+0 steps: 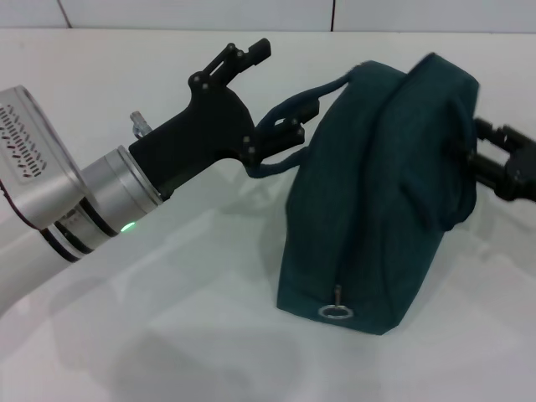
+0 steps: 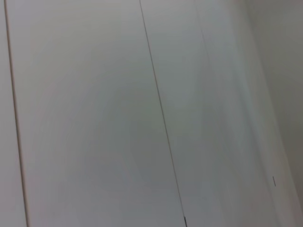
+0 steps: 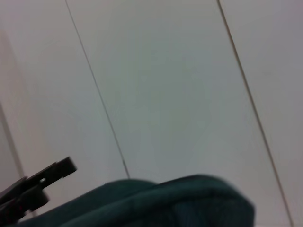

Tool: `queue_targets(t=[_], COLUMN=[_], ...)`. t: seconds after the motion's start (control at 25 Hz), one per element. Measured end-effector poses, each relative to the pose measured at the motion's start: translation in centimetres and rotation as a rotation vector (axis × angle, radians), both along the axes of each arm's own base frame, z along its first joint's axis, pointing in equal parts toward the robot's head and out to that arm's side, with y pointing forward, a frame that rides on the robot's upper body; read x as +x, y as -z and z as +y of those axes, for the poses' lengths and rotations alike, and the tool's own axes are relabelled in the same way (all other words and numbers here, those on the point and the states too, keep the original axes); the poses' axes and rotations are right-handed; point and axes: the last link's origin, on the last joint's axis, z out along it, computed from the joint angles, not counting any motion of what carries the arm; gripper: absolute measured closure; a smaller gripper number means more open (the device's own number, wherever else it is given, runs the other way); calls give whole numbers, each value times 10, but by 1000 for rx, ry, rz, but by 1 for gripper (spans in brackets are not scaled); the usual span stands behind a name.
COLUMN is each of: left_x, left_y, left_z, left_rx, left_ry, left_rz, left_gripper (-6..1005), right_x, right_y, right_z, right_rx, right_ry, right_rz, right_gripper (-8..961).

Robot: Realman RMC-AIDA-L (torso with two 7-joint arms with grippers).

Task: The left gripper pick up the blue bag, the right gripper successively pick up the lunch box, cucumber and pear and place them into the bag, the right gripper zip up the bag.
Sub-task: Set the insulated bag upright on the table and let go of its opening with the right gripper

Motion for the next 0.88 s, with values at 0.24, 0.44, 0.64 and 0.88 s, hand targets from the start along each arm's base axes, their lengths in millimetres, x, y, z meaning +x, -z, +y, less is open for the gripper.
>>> queue_targets(t=[0.24,0.44,0.64,0.88], left_x=[0,0,2,5], left_y=[0,0,0,0], left_z=[0,0,2,2], left_rx=[2,3,-2,-8], left_ry=[-3,-2,3,10], left_rz=[-2,-4,-4,-8], left_gripper=[109,109,110,110], right_x=[-14,-29,-45,-63], right_y=[-12,-11,-10,-6], right_z=[25,46,62,74], right_rx=[61,75,82,74], right_ry=[-25,-41,-71,-108], right_rz=[-42,-69,-81,-86], right_gripper=[279,279,279,279])
